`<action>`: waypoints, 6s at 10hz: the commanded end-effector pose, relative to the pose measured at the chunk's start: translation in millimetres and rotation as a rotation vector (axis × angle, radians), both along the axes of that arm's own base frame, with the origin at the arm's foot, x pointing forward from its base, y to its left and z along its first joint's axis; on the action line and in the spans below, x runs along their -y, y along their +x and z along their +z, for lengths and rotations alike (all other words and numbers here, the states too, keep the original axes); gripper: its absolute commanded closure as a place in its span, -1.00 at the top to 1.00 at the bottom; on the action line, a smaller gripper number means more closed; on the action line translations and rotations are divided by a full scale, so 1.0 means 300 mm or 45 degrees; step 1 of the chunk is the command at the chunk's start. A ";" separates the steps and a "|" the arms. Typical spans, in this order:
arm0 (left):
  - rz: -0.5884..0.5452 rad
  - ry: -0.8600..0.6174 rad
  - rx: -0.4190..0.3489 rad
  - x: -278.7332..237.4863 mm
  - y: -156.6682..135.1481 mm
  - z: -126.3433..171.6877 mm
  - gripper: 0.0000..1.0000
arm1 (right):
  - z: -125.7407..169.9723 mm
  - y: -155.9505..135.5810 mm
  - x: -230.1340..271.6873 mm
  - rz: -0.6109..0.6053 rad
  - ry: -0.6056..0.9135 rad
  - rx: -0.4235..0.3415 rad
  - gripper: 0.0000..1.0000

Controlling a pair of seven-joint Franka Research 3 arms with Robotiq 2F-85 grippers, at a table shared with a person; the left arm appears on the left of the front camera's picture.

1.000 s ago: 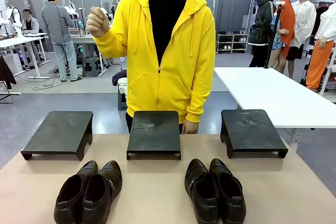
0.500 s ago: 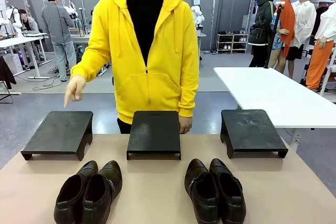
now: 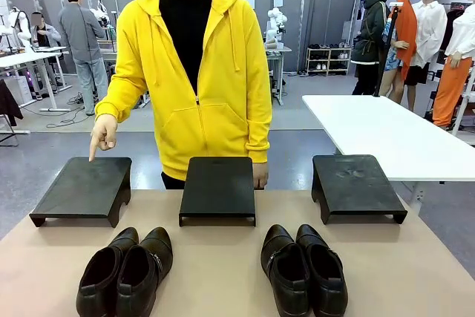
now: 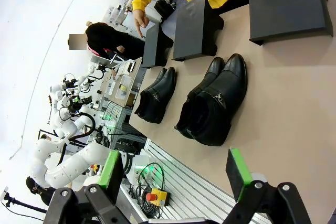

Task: Place the shoes on the stand as instructed by the person.
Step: Pick up one pair of Shoes and place it on the Shoes Stand indicated by the person.

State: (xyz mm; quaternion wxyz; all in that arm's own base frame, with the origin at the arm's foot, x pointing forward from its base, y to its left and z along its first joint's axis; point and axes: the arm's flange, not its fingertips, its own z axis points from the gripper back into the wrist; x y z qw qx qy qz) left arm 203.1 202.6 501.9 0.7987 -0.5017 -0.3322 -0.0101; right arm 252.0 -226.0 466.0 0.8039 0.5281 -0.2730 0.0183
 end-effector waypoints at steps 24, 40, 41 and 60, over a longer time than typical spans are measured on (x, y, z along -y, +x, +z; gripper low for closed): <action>0.194 1.226 -0.624 1.352 0.281 -0.255 1.00 | 0.004 -0.001 0.004 0.007 0.003 0.016 1.00; 0.112 1.290 -0.672 1.368 0.419 -0.422 1.00 | 0.004 -0.001 0.004 0.007 0.003 0.016 1.00; 0.123 1.305 -0.661 1.366 0.423 -0.453 1.00 | 0.004 -0.001 0.004 0.007 0.003 0.016 1.00; 0.160 1.374 -0.706 1.306 0.424 -0.317 -1.00 | 0.004 -0.001 0.004 0.007 0.003 0.016 1.00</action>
